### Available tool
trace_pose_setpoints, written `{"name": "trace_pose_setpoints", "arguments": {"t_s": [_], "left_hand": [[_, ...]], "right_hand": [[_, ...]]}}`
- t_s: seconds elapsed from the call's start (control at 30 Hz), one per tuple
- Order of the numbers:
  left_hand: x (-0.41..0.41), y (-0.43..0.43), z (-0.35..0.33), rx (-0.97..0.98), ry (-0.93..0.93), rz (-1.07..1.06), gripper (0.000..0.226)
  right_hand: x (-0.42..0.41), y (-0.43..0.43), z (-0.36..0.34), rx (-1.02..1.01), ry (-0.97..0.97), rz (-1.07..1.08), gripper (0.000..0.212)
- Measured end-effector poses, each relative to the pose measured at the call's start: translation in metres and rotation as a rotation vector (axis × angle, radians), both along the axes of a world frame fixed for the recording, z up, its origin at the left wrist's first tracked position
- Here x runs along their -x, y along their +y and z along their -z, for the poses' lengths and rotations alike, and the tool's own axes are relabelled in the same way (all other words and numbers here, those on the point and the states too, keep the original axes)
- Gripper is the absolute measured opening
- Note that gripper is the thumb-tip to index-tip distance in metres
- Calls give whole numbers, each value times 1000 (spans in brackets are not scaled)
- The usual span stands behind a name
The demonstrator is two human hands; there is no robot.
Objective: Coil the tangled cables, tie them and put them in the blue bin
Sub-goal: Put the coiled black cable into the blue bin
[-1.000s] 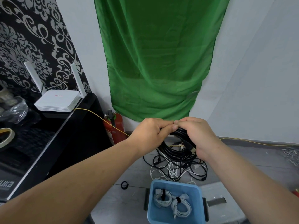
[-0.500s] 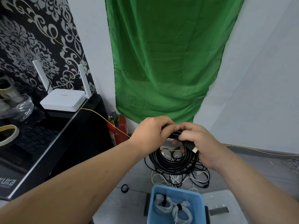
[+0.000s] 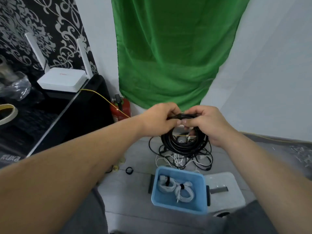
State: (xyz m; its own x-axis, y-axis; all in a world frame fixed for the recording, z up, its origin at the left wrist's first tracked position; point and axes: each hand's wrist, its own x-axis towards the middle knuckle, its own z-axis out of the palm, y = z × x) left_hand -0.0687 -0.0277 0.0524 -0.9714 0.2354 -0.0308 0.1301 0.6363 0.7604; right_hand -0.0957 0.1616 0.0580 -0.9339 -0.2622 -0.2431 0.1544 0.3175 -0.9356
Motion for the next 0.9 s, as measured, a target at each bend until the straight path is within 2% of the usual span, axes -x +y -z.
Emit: {"name": "trace_pose_setpoints", "arguments": {"t_s": [0.23,0.47,0.57,0.63,0.73,0.83,0.9], "left_hand": [[-16,9,23,136,-79,88,17],[-33,37,67,330,-174,198,15],[-39,47,105,312,-249,87,13],[-45,52,132,233,-349,-46,13],[-53,62,167,116,-524,-226,12],[-57,70,208,107,-676,-307,20],[-58,75,233,134,-711,-332,23]], "right_hand": [[-28,13,38,-133,-32,-85,26],[-54,34,89,-407,-6,-300,23],[-62,43,110,-578,-22,-367,39],[-66,48,125,-660,-21,-350,48],[-69,53,150,-667,-125,-315,55],[-73,58,181,-638,-257,-256,55],[-77,62,204,-604,-330,-192,53]]}}
